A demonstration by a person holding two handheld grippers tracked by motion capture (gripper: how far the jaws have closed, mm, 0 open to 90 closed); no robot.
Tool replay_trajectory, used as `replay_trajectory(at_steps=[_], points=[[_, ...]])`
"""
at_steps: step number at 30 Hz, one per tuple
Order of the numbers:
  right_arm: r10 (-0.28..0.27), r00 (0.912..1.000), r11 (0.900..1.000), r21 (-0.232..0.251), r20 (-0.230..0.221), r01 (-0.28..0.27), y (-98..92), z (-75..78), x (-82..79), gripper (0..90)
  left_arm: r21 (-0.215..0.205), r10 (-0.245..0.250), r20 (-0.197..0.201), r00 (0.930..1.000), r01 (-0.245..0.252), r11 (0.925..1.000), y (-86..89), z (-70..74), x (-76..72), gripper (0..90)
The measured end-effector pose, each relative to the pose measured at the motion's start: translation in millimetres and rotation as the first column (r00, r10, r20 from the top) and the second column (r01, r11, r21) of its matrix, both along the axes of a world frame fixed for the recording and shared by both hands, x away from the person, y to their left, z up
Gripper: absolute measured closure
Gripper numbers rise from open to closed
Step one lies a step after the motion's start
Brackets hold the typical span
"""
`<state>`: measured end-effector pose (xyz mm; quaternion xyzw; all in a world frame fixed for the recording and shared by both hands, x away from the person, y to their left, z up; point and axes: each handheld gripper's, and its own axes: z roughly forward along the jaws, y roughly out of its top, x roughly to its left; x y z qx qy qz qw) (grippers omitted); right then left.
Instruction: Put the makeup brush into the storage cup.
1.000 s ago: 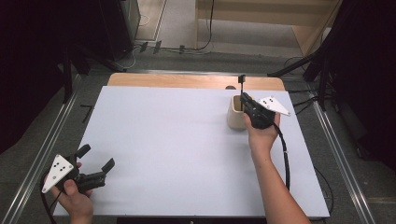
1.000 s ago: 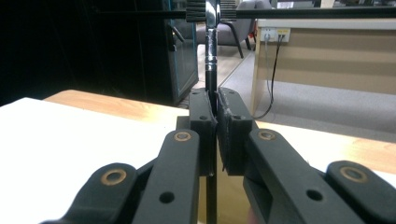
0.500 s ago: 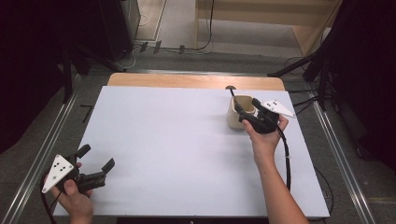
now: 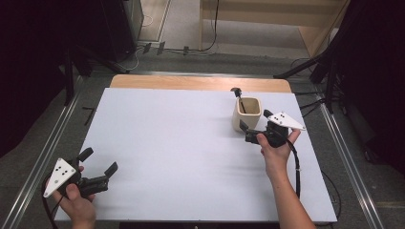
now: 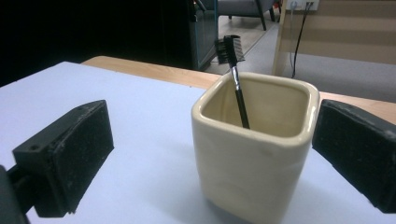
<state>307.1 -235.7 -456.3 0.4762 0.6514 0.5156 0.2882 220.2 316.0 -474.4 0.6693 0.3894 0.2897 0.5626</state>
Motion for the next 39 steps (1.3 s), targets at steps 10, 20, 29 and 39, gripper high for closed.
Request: replay_trajectory(at_steps=[10,20,29,39], points=[[0.0,1.0,1.0,0.008,-0.007,0.0,-9.4,-6.9,-15.1,0.0,-0.001,0.0,0.0,1.0,0.0,1.0,-0.1,0.0,0.0,0.4],[0.0,1.0,1.0,0.001,-0.003,0.0,-19.0,-14.2,-31.2,0.0,0.001,-0.003,0.0,1.0,0.003,1.0,-1.1,-0.3,0.0,0.4],[-0.012,0.9998,1.0,0.012,-0.013,0.012,-33.1,-22.7,-45.1,0.0,0.004,-0.004,0.0,1.0,0.004,1.0,-1.5,-0.4,0.0,0.4],[-0.021,0.9994,1.0,0.013,-0.027,0.021,-46.9,-32.4,-59.3,0.0,0.012,-0.008,-0.002,1.0,0.008,0.9999,-2.9,-0.6,-0.1,0.4]])
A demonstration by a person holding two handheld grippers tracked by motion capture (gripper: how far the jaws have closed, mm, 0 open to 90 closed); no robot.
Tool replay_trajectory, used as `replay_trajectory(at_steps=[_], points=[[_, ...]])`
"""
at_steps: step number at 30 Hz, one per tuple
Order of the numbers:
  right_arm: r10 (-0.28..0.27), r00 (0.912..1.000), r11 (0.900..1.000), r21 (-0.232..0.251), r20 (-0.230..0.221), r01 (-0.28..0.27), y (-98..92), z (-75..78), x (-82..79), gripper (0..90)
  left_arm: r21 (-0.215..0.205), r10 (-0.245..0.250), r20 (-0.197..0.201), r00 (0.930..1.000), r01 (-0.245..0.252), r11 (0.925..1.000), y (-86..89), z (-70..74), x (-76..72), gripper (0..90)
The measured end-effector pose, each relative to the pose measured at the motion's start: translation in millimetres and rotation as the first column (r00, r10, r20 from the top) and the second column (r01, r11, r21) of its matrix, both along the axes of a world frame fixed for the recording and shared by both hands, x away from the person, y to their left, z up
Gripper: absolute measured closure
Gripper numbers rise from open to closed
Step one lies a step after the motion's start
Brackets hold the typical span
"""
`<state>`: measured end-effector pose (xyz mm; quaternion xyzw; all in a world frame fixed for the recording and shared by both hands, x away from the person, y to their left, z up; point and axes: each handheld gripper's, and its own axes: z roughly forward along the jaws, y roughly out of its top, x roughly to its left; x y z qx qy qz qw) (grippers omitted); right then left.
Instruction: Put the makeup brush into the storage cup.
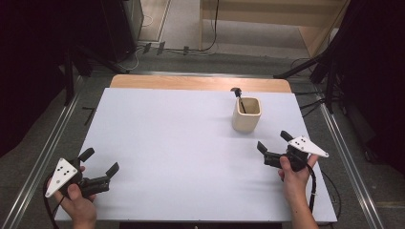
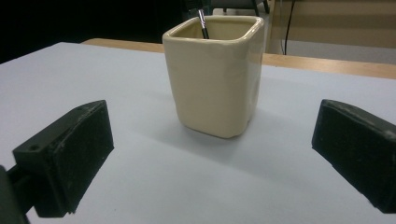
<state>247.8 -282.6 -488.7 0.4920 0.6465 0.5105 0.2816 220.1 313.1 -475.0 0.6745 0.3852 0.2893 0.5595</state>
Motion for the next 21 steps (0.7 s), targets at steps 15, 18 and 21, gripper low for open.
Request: replay_trajectory(at_steps=[15,18,21], points=[[-0.022,0.9997,1.0,0.002,-0.012,0.022,-19.4,-11.5,-27.3,0.0,-0.006,-0.003,0.0,1.0,0.003,1.0,-0.1,-0.3,-0.2,0.4],[-0.019,0.9997,1.0,-0.002,-0.015,0.019,-23.1,-13.3,-32.4,0.0,-0.005,-0.005,0.0,1.0,0.005,1.0,-1.0,-0.5,-0.1,0.3],[-0.02,0.9997,1.0,-0.009,-0.016,0.02,-25.9,-14.1,-38.0,0.0,-0.004,-0.005,-0.001,1.0,0.005,1.0,-1.6,-0.6,-0.1,0.4]])
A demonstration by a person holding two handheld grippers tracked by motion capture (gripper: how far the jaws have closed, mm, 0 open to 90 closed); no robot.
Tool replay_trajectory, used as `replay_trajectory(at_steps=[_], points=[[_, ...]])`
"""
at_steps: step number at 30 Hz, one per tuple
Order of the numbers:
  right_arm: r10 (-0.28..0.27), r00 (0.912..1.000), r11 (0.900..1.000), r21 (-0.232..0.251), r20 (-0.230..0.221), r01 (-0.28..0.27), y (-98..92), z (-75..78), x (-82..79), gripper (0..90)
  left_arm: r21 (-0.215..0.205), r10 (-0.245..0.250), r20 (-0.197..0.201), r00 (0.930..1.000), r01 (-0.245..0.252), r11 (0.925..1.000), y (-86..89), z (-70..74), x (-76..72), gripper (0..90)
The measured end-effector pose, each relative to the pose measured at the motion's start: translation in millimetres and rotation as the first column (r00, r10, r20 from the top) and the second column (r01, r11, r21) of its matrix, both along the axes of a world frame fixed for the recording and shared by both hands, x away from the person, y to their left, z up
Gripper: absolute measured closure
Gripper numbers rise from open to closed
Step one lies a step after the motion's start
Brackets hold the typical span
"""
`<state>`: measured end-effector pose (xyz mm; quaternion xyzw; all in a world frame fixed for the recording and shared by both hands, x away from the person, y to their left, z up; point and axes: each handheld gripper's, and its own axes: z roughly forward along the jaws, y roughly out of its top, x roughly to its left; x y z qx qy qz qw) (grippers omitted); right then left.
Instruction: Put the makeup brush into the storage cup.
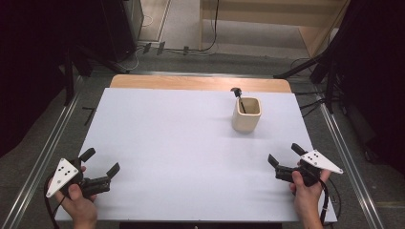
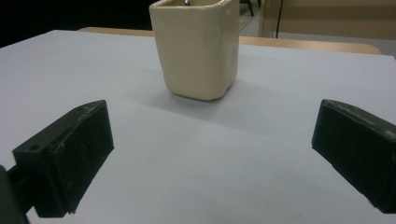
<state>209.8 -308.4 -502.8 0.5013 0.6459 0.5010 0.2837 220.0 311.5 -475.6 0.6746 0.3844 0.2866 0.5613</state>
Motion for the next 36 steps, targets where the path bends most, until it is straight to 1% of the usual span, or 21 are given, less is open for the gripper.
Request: replay_trajectory(at_steps=[6,9,11,13,15,19,21,22,26,30,33,36], points=[[-0.006,1.0,1.0,-0.002,0.001,0.006,-5.2,-1.7,-9.5,0.0,0.001,-0.002,-0.001,1.0,0.002,1.0,-0.5,-0.1,0.0,0.4],[-0.005,1.0,1.0,-0.002,-0.004,0.005,-7.5,-2.6,-13.0,0.0,-0.009,0.0,0.003,1.0,0.0,1.0,1.1,0.3,-0.2,0.4],[-0.003,1.0,1.0,-0.006,0.001,0.003,-8.7,-2.7,-15.3,0.0,-0.01,0.004,0.004,1.0,-0.004,0.9999,2.4,0.4,-0.2,0.4],[0.001,1.0,1.0,0.001,0.002,-0.001,-8.9,-2.2,-18.6,0.0,-0.017,0.006,0.003,1.0,-0.006,0.9998,2.9,0.3,-0.3,0.4],[0.003,1.0,1.0,-0.016,0.008,-0.003,-8.6,-1.5,-22.3,0.0,-0.014,0.003,0.003,1.0,-0.003,0.9999,2.8,0.3,0.0,0.4],[0.01,0.9999,1.0,-0.018,0.006,-0.01,-9.5,0.1,-32.3,0.0,-0.014,0.003,0.005,1.0,-0.003,0.9999,2.0,0.9,-0.6,0.4],[0.007,0.9999,1.0,-0.016,0.011,-0.007,-11.8,1.1,-38.5,0.0,-0.012,0.003,0.007,1.0,-0.003,0.9999,2.6,1.1,-0.8,0.4],[0.006,0.9999,1.0,-0.008,0.012,-0.006,-13.2,1.4,-41.3,0.0,-0.012,0.002,0.005,1.0,-0.002,0.9999,3.0,1.0,-0.7,0.4],[-0.006,0.9999,1.0,0.007,0.011,0.006,-19.3,1.6,-48.2,0.0,-0.016,0.002,0.006,1.0,-0.002,0.9999,3.2,0.9,-0.8,0.4],[-0.01,0.9999,1.0,0.014,0.009,0.01,-21.7,0.6,-49.1,0.0,-0.019,0.0,0.006,1.0,0.0,0.9998,2.1,0.8,-1.0,0.4],[-0.009,1.0,1.0,0.016,-0.001,0.009,-21.1,-1.8,-47.3,0.0,-0.018,0.001,0.005,1.0,0.0,0.9998,1.8,0.6,-0.6,0.4],[-0.007,1.0,1.0,0.012,-0.005,0.007,-20.2,-3.3,-46.2,0.0,-0.016,0.001,0.005,1.0,-0.001,0.9999,1.2,0.5,-0.3,0.4]])
